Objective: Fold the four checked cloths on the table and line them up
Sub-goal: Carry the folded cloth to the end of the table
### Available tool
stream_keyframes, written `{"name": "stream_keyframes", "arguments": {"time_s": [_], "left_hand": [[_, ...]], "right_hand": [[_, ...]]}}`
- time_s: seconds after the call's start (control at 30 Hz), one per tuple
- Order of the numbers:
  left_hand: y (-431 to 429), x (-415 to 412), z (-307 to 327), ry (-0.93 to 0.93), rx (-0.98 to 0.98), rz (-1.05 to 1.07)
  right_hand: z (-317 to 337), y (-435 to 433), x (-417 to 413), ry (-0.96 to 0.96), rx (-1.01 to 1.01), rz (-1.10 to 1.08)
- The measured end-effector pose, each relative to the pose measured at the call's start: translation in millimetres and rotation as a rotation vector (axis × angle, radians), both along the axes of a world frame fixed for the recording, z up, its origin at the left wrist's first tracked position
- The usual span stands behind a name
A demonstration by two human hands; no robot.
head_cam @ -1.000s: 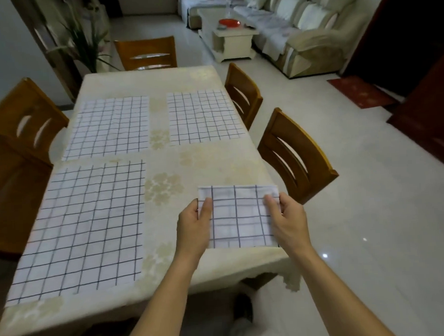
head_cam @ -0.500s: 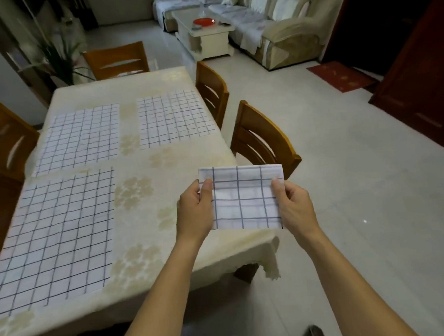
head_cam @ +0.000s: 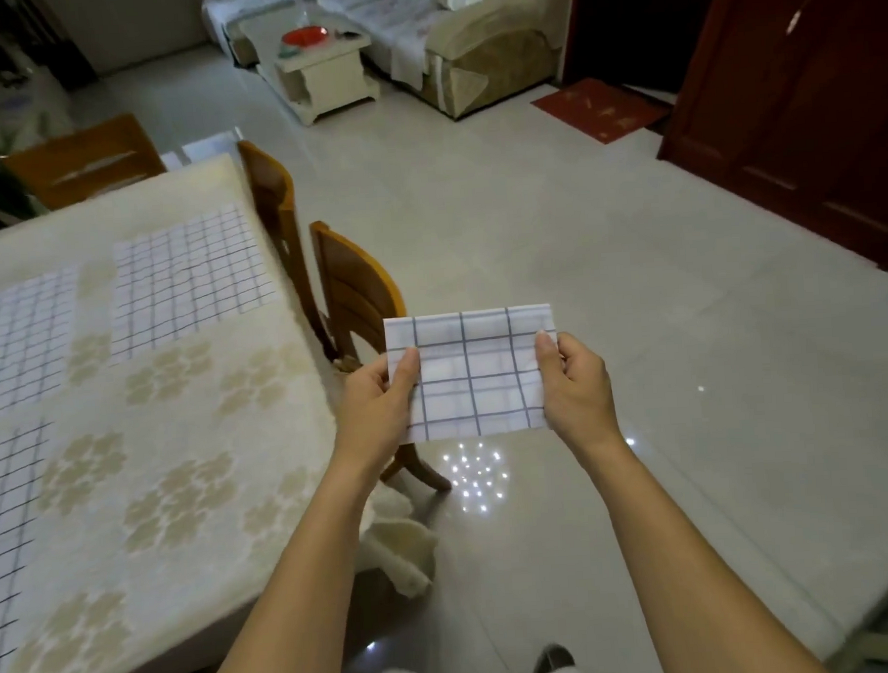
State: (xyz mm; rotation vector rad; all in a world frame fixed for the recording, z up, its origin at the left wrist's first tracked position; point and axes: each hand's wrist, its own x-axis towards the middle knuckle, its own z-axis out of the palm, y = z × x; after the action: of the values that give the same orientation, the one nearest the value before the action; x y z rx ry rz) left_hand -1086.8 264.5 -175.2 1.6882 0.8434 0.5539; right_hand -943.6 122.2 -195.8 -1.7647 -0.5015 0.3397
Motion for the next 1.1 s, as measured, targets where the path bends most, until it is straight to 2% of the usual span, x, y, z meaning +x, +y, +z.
{"name": "stream_keyframes", "arguments": {"time_s": [0.1,0.27,0.67,1.1], "left_hand": [[-1.6,34.7,-6.9,0.035,0.116,-0.012],[19.3,86.5,-12.3,0.049,0.192,-0.002],[113.0,266.8,-12.7,-0.143,0.062,-0.061],[224.6,358.5,-24.3,-0.095,0.057,0.003]], "right_hand": [[-2.4,-9.8,40.3,-0.02,-0.028,0.009],[-2.0,5.4,91.4,-0.079,-0.031,0.013],[27.7,87.0,253.9,-0.093,-0.075,-0.09],[15.0,203.7,364.8,-0.156,-0.13,0.037]]}}
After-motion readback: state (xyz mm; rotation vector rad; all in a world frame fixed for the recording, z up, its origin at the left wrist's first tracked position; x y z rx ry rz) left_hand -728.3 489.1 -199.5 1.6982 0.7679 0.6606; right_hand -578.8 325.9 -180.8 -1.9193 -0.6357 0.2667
